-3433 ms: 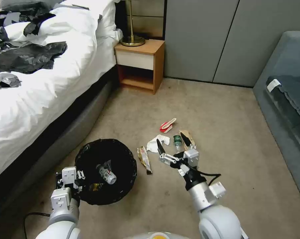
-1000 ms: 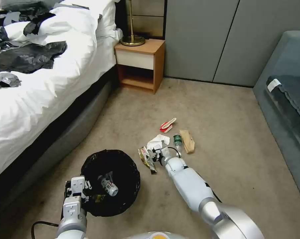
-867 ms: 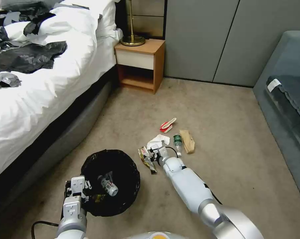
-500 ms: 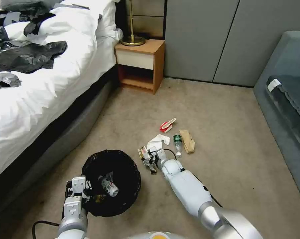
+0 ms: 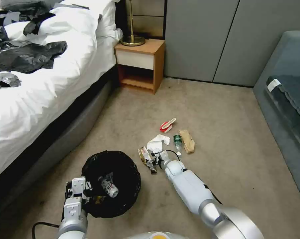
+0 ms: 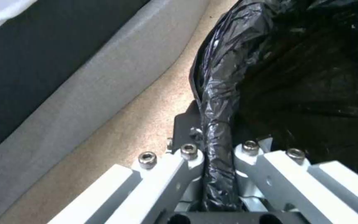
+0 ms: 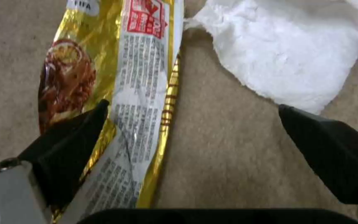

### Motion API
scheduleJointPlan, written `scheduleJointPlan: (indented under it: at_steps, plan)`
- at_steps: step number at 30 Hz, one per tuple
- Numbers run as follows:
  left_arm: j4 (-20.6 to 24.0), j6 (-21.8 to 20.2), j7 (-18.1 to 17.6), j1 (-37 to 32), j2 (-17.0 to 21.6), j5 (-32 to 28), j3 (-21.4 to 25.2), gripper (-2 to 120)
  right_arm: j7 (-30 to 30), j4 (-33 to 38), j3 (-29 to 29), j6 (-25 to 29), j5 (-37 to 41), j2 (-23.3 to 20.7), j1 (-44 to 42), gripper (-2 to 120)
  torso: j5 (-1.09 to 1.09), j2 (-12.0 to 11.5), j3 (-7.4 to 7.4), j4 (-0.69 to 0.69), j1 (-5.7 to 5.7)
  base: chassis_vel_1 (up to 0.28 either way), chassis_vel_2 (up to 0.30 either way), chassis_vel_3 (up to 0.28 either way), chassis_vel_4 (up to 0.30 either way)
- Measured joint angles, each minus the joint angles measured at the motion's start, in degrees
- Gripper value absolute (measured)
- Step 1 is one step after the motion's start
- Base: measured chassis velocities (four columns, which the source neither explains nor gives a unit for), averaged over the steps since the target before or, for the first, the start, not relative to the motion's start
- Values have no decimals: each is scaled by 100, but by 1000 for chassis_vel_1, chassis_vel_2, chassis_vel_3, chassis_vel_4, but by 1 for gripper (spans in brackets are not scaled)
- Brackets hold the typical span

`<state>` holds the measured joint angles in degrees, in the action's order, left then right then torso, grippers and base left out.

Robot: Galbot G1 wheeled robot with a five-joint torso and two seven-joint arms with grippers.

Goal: Pick up the trash bin, then pick up the garbage from the floor and place it into the trash bin.

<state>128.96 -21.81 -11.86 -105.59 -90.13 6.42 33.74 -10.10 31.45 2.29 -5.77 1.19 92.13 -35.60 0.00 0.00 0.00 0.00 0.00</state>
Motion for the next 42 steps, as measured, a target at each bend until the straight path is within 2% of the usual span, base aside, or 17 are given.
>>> scheduleJointPlan:
  at_steps: [9, 25, 28, 31, 33, 34, 35, 36, 38, 40, 42]
  plan:
    - [27, 54, -4, -66, -32, 27, -4, 1, -97, -170, 0, 97, -98, 0, -11, 98, 0, 0, 0, 0, 0, 0, 0, 0, 0]
    - [53, 51, -6, -42, -44, 39, -11, 1, -310, 29, -167, 53, -38, 0, -108, 98, 0, 0, 0, 0, 0, 0, 0, 0, 0]
    - [53, 51, -7, -42, -53, 44, -16, 1, -325, 15, -181, 63, -51, 1, -127, 91, 0, 0, 0, 0, 0, 0, 0, 0, 0]
    - [53, 51, -9, -40, -63, 49, -22, 1, -343, -19, -179, 95, -60, 7, -156, 76, 0, 0, -1, 0, -1, 0, 0, 0, 0]
    - [53, 51, -9, -38, -64, 50, -23, 1, -344, -25, -175, 100, -62, 9, -163, 73, 0, 1, -1, 0, -1, 0, 0, 0, 0]
    - [53, 51, -11, -33, -67, 50, -29, 1, -349, -29, -169, 105, -64, 11, -180, 65, 1, 1, -2, 0, -1, 0, 0, 0, 0]
    - [53, 51, -11, -31, -69, 50, -31, 1, -350, -33, -163, 106, -64, 12, -185, 61, 2, 1, -2, 0, -1, 0, 0, 0, 0]
    - [53, 51, -11, -31, -69, 50, -31, 1, -350, -33, -163, 106, -64, 12, -185, 61, 2, 1, -2, 0, -1, 0, 0, 0, 0]
    - [45, 52, -15, -24, -72, 50, -34, 1, -350, -44, -147, 113, -67, 10, -194, 52, 0, 2, -2, 1, -1, 0, 0, 0, 0]
    - [42, 52, -15, -23, -72, 50, -35, 1, -352, -44, -147, 114, -69, 11, -196, 48, 0, 2, -2, 1, -1, 0, 0, 0, 0]
    - [35, 54, -16, -20, -72, 48, -37, 1, -353, -55, -134, 117, -69, 10, -201, 36, 2, 2, -2, 2, -1, 0, 0, 0, 0]
